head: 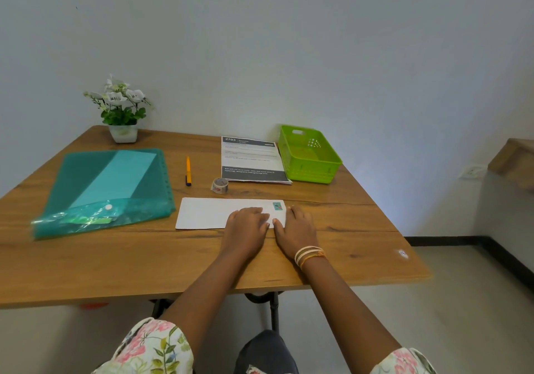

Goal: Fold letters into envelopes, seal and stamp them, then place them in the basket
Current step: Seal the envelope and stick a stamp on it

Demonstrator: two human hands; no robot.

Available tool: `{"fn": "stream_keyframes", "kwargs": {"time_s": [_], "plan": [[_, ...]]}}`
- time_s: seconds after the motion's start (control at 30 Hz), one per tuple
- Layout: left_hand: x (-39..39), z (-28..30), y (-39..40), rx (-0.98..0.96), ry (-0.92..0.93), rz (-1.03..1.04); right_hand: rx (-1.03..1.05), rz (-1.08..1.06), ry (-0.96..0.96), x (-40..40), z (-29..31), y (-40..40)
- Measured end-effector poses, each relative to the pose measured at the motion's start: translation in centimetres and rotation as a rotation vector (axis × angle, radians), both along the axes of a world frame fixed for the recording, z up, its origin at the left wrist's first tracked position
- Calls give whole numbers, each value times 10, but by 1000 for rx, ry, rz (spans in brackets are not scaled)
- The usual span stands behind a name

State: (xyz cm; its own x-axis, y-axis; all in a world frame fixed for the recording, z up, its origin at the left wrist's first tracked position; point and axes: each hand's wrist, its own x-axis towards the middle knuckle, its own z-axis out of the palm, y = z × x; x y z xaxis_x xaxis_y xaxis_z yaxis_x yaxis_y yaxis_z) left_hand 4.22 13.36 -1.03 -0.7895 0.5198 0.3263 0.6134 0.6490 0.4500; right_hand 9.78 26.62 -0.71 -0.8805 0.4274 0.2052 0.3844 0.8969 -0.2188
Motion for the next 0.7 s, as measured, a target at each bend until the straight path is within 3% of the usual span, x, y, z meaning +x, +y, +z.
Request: {"fn": "stream_keyframes", "kwargs": {"time_s": [0.23, 0.4, 0.57, 0.7], "plan": [[2, 6, -10, 156, -158, 6, -125, 30, -25, 5, 6, 0], [-26, 18, -21, -56, -151, -25, -210, 41, -76, 3, 15, 9], [-49, 38, -20, -481, -235, -4, -308, 12, -41, 8, 18, 24], [-52, 47, -6, -534, -179, 16, -400, -77, 61, 7, 20, 33]]}}
